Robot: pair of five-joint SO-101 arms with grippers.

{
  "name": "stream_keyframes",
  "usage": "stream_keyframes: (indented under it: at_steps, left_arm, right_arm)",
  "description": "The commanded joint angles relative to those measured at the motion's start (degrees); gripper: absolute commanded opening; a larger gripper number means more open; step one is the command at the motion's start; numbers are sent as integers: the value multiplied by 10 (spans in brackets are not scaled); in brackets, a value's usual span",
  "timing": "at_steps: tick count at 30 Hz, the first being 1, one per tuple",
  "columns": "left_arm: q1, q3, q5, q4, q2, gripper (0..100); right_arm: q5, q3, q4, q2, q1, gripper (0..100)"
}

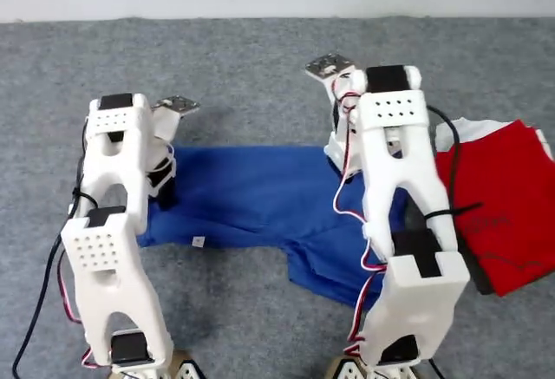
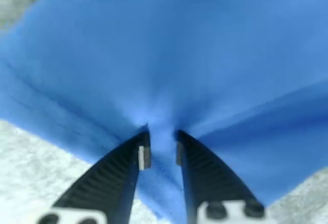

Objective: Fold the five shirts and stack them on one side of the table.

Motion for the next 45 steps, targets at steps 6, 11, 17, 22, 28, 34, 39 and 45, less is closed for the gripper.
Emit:
stream_keyframes:
  at_steps: [6,11,17,22,28,34,39,45]
  left_arm:
    - [12,-65,-7,35,-41,98]
    - [48,15,-7,35,-120,98]
    - [120,208,-11,35,-251,95]
    - [207,403,-38,4,-331,94]
    - [287,605,-37,-197,-350,94]
    - [310,653,35,-284,-350,95]
    - [316,671,63,-301,-349,94]
    - [325,709,63,-291,-344,94]
  right_arm:
    - [-4,4,25,-38,-3,220]
    - [-3,92,25,-80,-2,220]
    - [-1,211,22,-240,39,220]
    - [1,293,-2,-378,188,220]
    - [36,482,-93,-509,342,220]
    - [38,636,-176,-604,422,220]
    - [78,716,-175,-652,424,220]
    - [81,777,-175,-703,425,220]
